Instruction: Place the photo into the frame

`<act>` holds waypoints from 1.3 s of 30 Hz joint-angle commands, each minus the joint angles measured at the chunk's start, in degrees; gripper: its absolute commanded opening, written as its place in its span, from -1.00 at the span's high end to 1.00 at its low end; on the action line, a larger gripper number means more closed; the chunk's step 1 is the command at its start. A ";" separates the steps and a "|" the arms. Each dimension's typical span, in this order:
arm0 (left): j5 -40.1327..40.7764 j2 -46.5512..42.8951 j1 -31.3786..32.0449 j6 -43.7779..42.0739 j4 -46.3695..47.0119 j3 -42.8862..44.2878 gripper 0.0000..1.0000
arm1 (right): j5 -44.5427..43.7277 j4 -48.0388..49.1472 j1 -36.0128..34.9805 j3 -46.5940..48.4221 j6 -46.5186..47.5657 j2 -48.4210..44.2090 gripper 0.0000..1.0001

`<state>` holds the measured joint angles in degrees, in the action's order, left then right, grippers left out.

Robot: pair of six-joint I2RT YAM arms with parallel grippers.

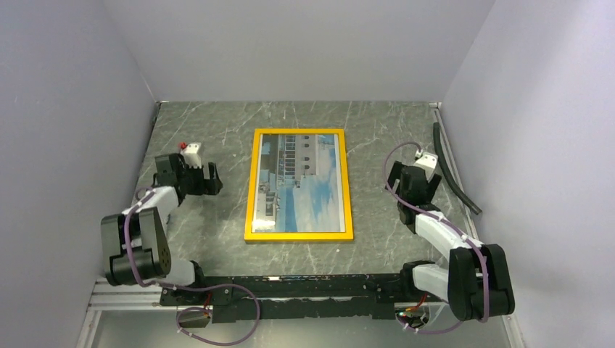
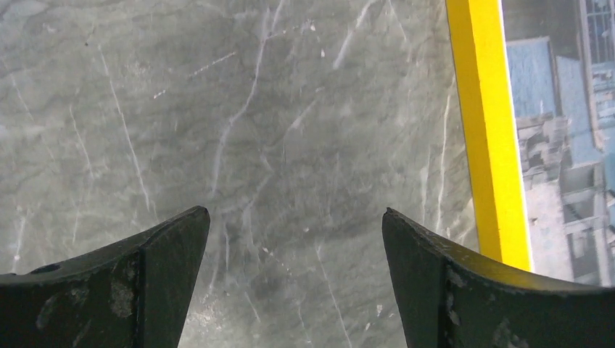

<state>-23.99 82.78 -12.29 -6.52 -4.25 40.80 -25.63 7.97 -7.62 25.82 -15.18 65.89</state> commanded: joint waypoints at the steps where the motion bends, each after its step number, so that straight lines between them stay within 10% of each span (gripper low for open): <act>1: 1.55 -7.84 0.11 0.20 18.68 -8.25 -0.89 | -5.98 19.96 2.07 -5.56 3.30 -1.53 -1.00; 23: 1.22 8.19 1.92 3.93 60.67 -20.49 -0.89 | 2.53 74.84 3.92 -20.06 13.14 19.78 -1.00; 29: 5.15 11.40 3.31 5.25 58.90 -17.80 -0.89 | 6.48 53.18 6.29 -10.22 10.00 19.29 -1.00; 39: 5.30 10.84 3.29 5.33 59.98 -18.66 -0.89 | 8.34 57.15 6.47 -11.98 11.87 18.79 -1.00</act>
<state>-19.42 93.86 -9.17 -2.07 51.35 21.96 -19.77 62.65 -1.15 14.24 -4.01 85.49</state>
